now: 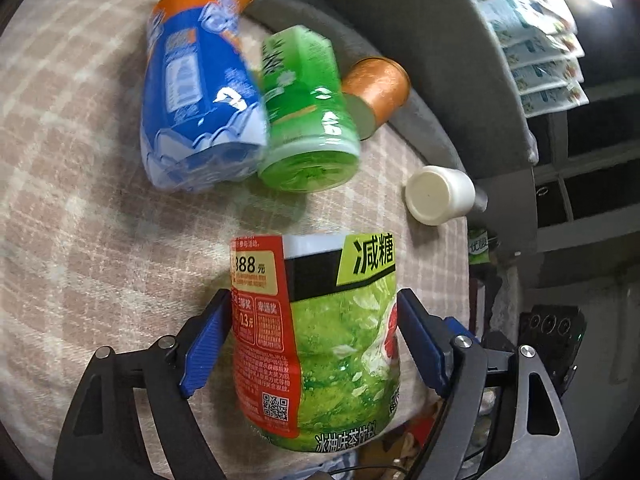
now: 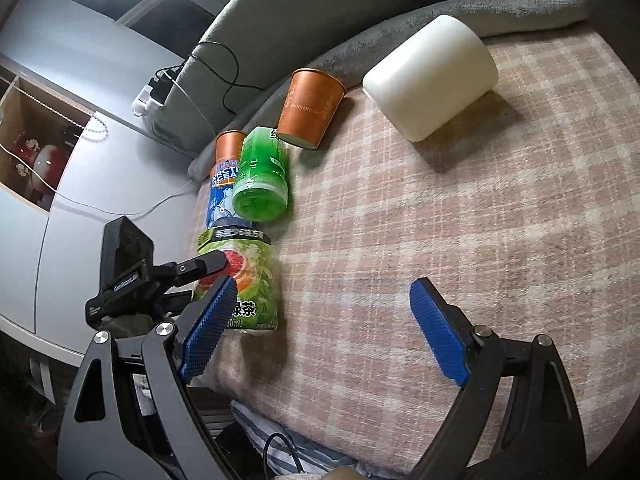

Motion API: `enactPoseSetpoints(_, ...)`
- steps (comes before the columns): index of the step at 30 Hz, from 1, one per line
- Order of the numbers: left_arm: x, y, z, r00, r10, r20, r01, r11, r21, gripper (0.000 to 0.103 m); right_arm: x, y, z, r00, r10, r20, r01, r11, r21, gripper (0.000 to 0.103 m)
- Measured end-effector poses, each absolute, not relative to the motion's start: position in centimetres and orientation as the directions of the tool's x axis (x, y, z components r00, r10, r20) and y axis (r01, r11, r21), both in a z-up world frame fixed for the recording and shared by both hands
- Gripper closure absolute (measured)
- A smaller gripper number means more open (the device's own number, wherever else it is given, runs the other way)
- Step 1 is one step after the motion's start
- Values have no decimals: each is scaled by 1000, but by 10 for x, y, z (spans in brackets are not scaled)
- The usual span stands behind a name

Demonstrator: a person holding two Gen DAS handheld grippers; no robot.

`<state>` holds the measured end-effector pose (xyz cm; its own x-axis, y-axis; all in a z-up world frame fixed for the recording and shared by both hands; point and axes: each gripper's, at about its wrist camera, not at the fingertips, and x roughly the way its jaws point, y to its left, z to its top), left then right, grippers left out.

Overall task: Flip cup upright
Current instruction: 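Lower the cup upright onto the table with the right gripper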

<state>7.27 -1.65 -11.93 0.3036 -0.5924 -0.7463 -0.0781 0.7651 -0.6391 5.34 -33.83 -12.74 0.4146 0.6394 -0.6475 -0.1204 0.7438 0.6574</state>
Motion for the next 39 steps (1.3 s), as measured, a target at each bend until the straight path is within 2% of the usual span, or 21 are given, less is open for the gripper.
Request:
enactPoseSetpoints(11,58,-46,-84,447,-485,-752,100,862,-497,22,40,-338,-117,457,611,-646,-145,768,624,12)
enactPoseSetpoints(22,53,-81,-70,584,-373,-721,199,927,-319,22,14,-326,-106,572,441,-692,-189,891,412,12)
enactPoseSetpoints(39,52,-119,-80,668,-318,-673,287,944,-161,22,8,-338,-112,603,391,-696,-126,908,400,12)
